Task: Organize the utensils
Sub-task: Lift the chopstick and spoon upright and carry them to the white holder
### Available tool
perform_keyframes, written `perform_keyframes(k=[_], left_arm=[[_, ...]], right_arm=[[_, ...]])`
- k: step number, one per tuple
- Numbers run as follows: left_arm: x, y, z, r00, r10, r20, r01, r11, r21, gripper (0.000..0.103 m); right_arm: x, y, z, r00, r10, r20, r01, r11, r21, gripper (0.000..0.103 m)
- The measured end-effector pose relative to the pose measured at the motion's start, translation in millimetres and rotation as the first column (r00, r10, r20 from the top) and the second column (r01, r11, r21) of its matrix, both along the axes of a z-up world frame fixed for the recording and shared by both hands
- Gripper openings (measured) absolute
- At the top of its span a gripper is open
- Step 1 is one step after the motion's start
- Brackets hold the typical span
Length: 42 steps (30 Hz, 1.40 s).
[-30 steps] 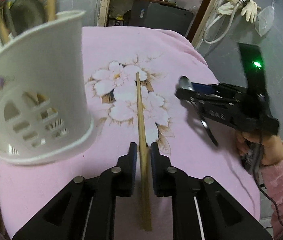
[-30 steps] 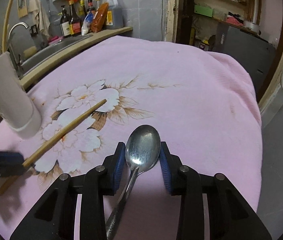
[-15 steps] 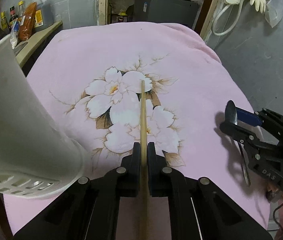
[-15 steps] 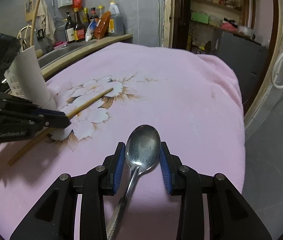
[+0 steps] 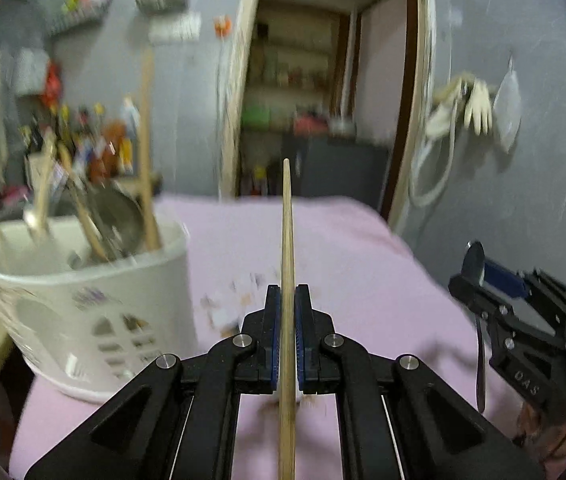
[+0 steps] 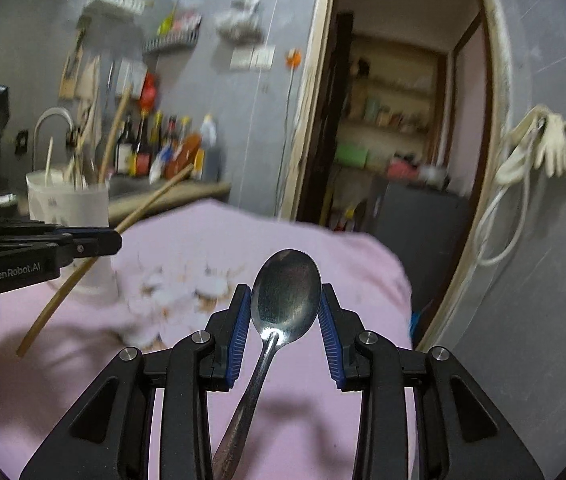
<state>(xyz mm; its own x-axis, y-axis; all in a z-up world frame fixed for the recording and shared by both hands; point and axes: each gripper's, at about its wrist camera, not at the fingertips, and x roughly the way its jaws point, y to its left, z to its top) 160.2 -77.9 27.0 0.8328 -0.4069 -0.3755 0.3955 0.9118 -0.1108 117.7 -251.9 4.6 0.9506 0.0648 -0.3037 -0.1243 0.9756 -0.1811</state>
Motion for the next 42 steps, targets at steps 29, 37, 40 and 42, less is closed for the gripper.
perform_keyframes(k=[29, 37, 40, 42], left_arm=[[-21.1, 141.8, 98.7, 0.837, 0.308, 0.452, -0.192, 0.940, -0.283, 0.005], [8.5, 203.8, 90.4, 0.839, 0.366, 0.402, -0.194, 0.892, -0.408, 0.005], [22.0, 219.8, 80.2, 0.833, 0.417, 0.363, -0.230, 0.858, -0.459, 0.005], [29.8, 226.1, 73.5, 0.823, 0.448, 0.350, -0.259, 0.844, -0.470, 0.005]], right_arm=[[0.3, 112.3, 114.8, 0.823, 0.056, 0.565, -0.076, 0.997, 0.012, 0.032], [34.5, 133.7, 111.2, 0.813, 0.163, 0.558, -0.305, 0.937, 0.171, 0.032], [42.4, 142.9, 101.4, 0.808, 0.161, 0.567, -0.315, 0.931, 0.184, 0.032], [45.5, 146.5, 95.2, 0.808, 0.155, 0.568, -0.311, 0.931, 0.189, 0.032]])
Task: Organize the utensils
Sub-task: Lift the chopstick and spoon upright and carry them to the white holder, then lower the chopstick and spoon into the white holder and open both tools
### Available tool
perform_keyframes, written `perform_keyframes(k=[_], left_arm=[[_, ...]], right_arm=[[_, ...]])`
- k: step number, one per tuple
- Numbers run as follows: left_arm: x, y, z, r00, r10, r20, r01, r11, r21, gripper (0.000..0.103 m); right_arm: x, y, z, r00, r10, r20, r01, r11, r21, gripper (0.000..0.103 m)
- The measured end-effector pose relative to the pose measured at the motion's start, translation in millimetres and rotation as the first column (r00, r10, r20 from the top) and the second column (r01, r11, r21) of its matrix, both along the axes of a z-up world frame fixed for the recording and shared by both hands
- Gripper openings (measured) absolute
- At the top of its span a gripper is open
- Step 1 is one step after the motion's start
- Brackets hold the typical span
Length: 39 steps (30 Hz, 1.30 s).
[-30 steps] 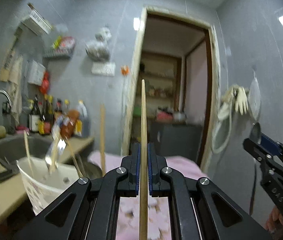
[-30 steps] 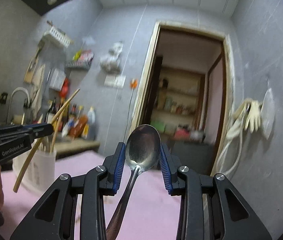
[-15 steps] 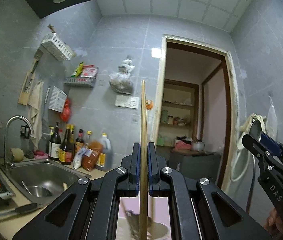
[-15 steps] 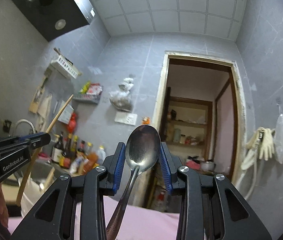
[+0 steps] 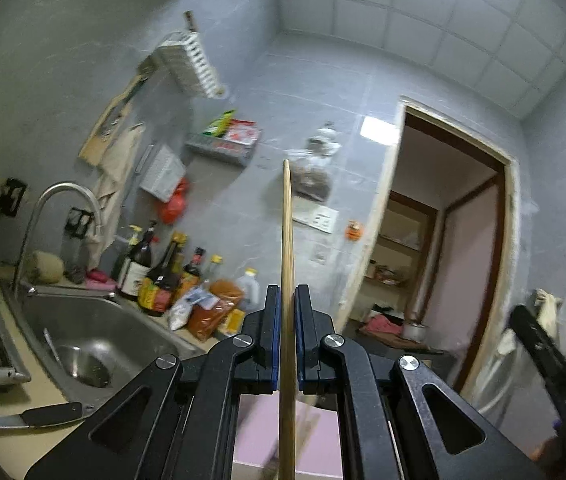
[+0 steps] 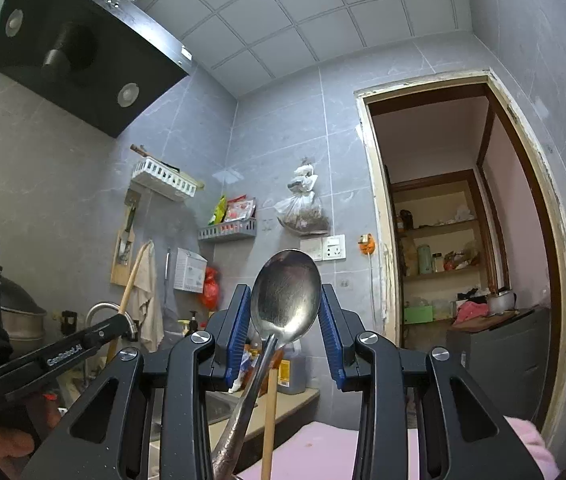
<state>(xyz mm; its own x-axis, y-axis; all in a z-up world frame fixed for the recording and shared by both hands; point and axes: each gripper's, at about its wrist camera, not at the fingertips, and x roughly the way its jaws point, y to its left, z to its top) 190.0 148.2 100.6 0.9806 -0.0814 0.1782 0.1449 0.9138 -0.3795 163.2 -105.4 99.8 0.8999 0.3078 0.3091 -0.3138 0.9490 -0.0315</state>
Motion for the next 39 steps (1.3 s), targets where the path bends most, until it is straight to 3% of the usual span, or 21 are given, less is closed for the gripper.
perform_keyframes(k=[6, 10, 24, 29, 34, 39], left_arm=[[10.2, 6.2, -21.8, 0.998, 0.054, -0.038, -0.056, 0.997, -0.053, 0.005], [5.0, -4.0, -27.1, 0.996, 0.093, -0.014, -0.093, 0.995, -0.019, 0.005], [11.6, -6.3, -36.8, 0.999, 0.023, -0.048, -0.026, 0.998, -0.055, 0.005], [7.5, -18.1, -39.3, 0.999, 0.026, -0.045, -0.027, 1.000, -0.002, 0.005], [-3.0, -37.3, -42.9, 0.999, 0.002, -0.047, 0.005, 0.990, 0.143, 0.005], [-2.2, -44.9, -51.5, 0.990, -0.071, -0.121, 0.093, 0.978, 0.188, 0.006]], right_arm=[[16.6, 2.4, -14.3, 1.000, 0.010, -0.022, -0.009, 0.999, 0.041, 0.032], [24.7, 2.9, -24.2, 0.999, 0.002, -0.044, 0.000, 0.998, 0.055, 0.032], [31.1, 18.9, -47.5, 0.994, -0.052, -0.091, 0.048, 0.998, -0.043, 0.032], [32.5, 18.8, -52.5, 0.993, -0.055, -0.108, 0.049, 0.997, -0.054, 0.032], [31.2, 18.8, -57.6, 0.990, -0.050, -0.136, 0.041, 0.997, -0.068, 0.033], [25.7, 18.7, -60.7, 0.986, -0.031, -0.162, 0.018, 0.996, -0.082, 0.038]])
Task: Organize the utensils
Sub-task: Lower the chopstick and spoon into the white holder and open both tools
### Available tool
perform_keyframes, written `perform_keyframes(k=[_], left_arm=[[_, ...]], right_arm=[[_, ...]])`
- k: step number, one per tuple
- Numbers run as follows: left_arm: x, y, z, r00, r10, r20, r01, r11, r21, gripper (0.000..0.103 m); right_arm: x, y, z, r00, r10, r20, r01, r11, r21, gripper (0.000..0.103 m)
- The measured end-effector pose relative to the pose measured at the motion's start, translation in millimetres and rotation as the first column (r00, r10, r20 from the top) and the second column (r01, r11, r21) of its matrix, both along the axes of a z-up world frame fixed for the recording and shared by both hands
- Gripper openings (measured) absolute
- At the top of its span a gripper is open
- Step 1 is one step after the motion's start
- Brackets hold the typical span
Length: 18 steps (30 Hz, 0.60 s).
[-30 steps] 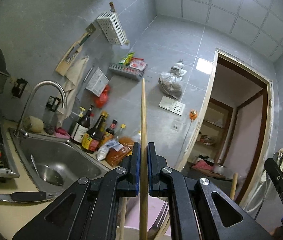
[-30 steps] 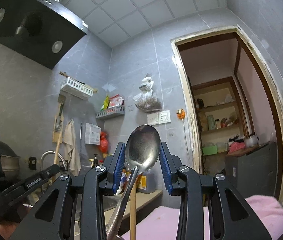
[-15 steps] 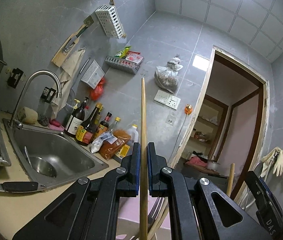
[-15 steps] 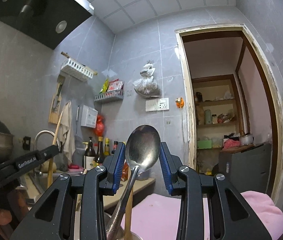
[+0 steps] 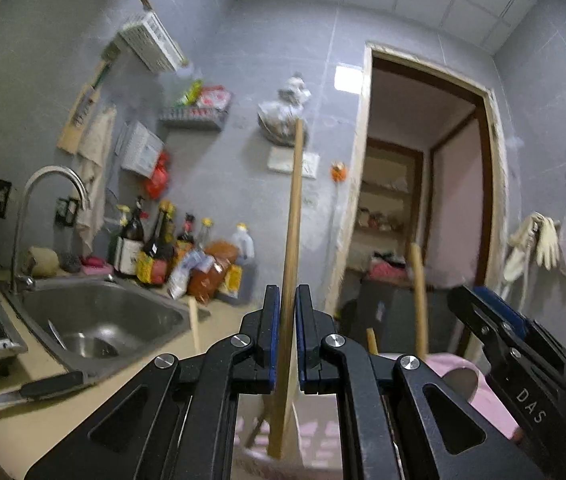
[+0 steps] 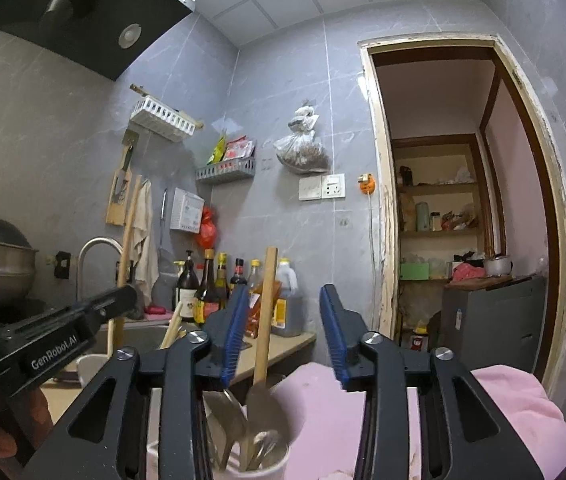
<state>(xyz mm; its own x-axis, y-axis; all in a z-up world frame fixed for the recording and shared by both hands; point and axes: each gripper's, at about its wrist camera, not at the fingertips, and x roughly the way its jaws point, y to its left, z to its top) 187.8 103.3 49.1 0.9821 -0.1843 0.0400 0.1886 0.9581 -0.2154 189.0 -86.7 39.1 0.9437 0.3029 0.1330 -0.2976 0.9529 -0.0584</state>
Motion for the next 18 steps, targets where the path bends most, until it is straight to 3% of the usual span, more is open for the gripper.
perform_keyframes(k=[6, 12, 14, 18], left_arm=[[-7.3, -3.3, -5.7, 0.996, -0.064, -0.062, 0.064, 0.998, -0.003, 0.008], [-19.5, -13.3, -2.0, 0.990, -0.099, -0.096, 0.100, 0.995, 0.007, 0.025], [-21.2, -16.7, -0.1, 0.986, -0.106, -0.128, 0.108, 0.994, 0.008, 0.026], [-32.9, -26.4, 5.3, 0.984, -0.087, -0.153, 0.094, 0.995, 0.042, 0.038]], right_arm=[[-10.1, -6.1, 4.4, 1.000, -0.001, -0.005, 0.001, 1.000, 0.016, 0.041], [-22.6, -17.7, 7.8, 1.000, -0.013, -0.024, 0.013, 1.000, 0.027, 0.054], [-28.2, -22.9, 9.1, 0.999, -0.025, -0.033, 0.026, 0.999, 0.025, 0.055], [-40.7, -35.7, 13.5, 0.997, -0.047, -0.056, 0.049, 0.998, 0.034, 0.069]])
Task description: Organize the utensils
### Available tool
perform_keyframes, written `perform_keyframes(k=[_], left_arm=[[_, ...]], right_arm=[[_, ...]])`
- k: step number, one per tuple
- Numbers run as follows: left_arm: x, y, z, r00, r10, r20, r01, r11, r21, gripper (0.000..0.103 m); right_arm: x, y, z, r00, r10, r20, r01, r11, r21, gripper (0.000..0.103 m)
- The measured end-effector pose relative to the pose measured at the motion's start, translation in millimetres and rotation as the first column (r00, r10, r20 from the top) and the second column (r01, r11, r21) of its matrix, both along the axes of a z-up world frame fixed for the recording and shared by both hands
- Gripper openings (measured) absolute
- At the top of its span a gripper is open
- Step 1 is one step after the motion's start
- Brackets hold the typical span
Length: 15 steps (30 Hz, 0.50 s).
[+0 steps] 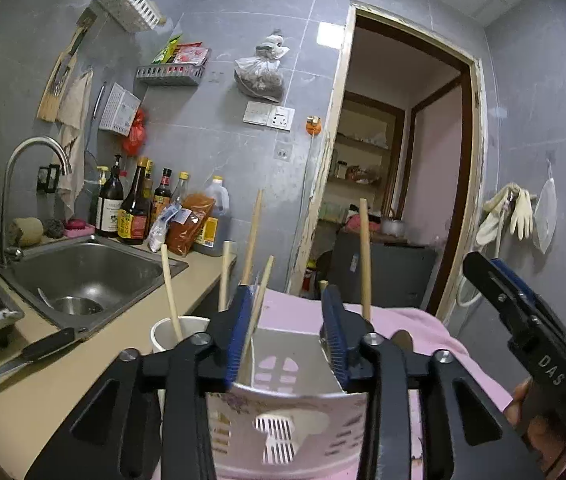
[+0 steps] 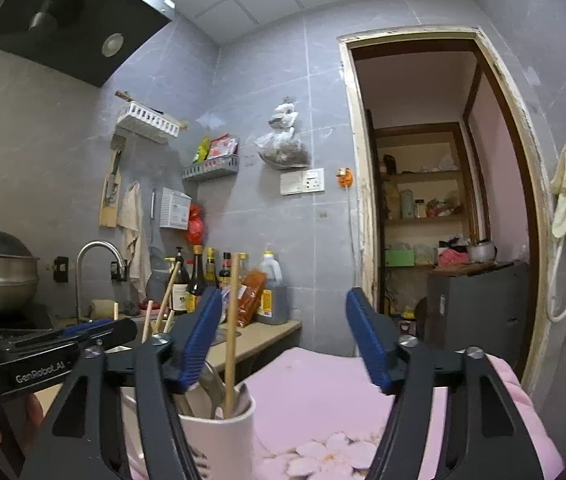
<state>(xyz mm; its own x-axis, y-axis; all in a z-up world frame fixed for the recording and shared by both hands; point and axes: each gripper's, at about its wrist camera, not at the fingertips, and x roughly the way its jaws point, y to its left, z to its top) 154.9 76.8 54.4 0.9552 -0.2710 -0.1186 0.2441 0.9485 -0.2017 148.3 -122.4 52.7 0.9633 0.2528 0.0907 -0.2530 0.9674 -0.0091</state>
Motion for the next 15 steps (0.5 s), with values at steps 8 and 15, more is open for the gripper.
perform_keyframes(k=[8, 15], left_arm=[[-24.8, -24.9, 7.0, 0.996, -0.041, -0.077, 0.046, 0.997, 0.057, 0.063], [-41.2, -29.1, 4.0, 0.986, -0.080, -0.143, 0.082, 0.997, 0.007, 0.090]], right_arm=[[-36.9, -30.1, 9.2, 0.997, -0.065, -0.032, 0.064, 0.998, -0.004, 0.085], [-75.5, -55.9, 15.7, 0.991, -0.114, -0.073, 0.114, 0.993, -0.008, 0.103]])
